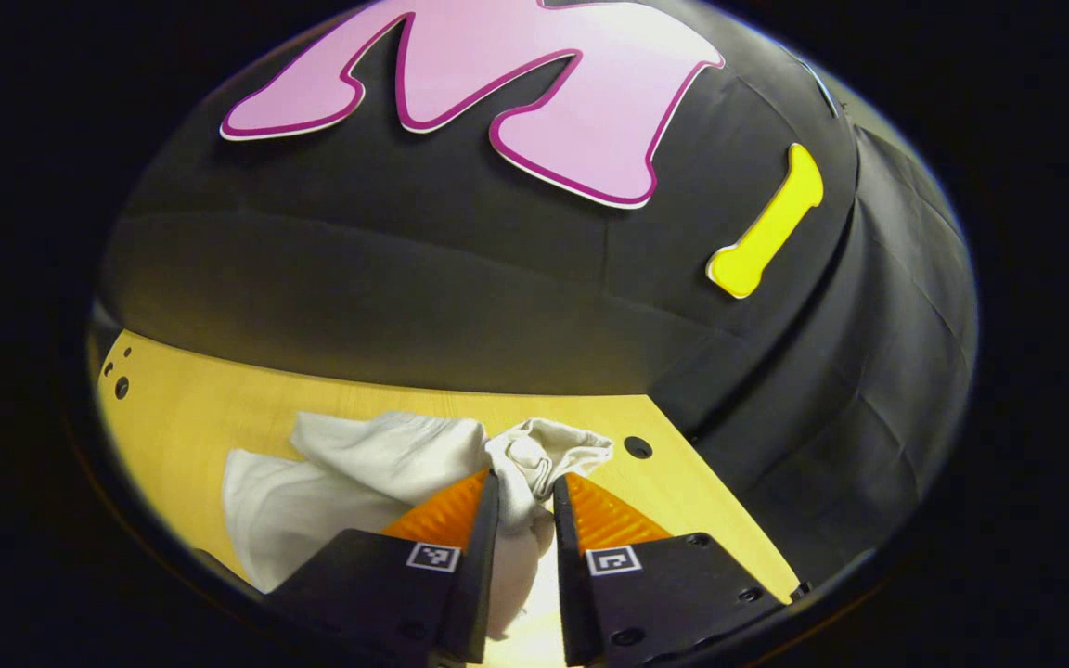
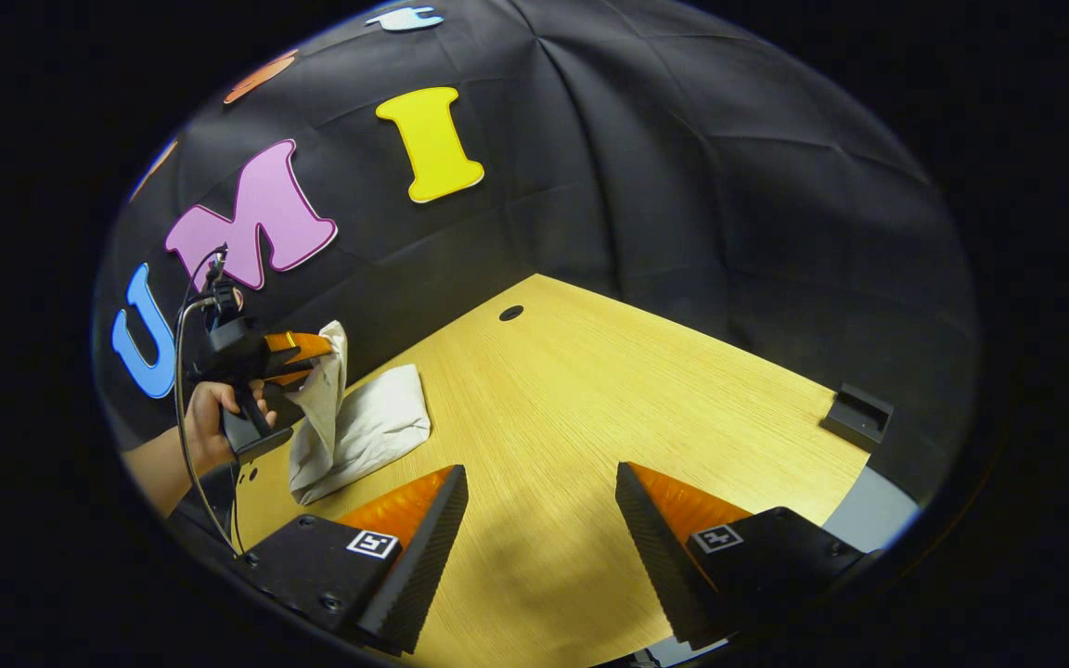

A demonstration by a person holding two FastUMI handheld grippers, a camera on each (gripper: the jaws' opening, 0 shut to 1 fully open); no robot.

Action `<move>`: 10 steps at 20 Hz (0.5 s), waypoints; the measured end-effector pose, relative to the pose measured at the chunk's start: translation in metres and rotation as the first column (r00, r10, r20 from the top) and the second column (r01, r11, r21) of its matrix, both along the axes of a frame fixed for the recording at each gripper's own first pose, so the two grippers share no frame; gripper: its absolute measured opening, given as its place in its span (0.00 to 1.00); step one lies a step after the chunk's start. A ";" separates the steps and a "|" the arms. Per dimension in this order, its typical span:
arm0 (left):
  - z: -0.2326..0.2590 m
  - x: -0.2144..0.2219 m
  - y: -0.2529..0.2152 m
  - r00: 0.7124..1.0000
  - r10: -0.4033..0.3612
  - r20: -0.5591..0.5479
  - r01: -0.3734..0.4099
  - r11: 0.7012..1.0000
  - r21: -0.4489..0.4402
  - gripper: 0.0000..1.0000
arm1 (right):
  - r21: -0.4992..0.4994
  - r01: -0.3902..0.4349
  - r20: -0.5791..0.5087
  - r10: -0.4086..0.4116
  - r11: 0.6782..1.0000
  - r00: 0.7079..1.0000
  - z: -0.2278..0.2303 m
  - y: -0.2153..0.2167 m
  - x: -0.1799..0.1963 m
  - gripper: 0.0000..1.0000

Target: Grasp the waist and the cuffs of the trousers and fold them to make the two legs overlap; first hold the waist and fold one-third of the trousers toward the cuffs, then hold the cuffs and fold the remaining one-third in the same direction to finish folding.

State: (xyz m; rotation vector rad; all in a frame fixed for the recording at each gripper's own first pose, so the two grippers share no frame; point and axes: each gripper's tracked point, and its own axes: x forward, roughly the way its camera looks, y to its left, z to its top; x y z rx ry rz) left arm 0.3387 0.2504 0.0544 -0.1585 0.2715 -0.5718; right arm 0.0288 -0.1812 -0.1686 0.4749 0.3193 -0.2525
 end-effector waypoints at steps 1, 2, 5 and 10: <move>0.004 -0.012 0.004 1.000 -0.012 0.007 0.012 1.000 -0.012 0.51 | 0.001 0.000 0.007 0.000 1.000 1.000 0.003 0.002 -0.001 0.98; 0.010 -0.021 0.011 1.000 -0.018 0.019 0.018 1.000 -0.017 0.56 | -0.003 -0.006 0.012 0.006 1.000 1.000 0.006 0.007 -0.002 0.98; 0.024 -0.054 0.046 0.997 -0.007 0.075 0.005 1.000 0.018 0.75 | -0.024 -0.033 0.027 0.034 0.999 0.999 0.018 0.023 -0.008 0.98; 0.046 -0.133 0.145 0.976 0.107 0.190 -0.124 0.989 0.078 0.97 | -0.093 -0.106 0.059 0.112 0.990 0.992 0.056 0.059 -0.021 0.98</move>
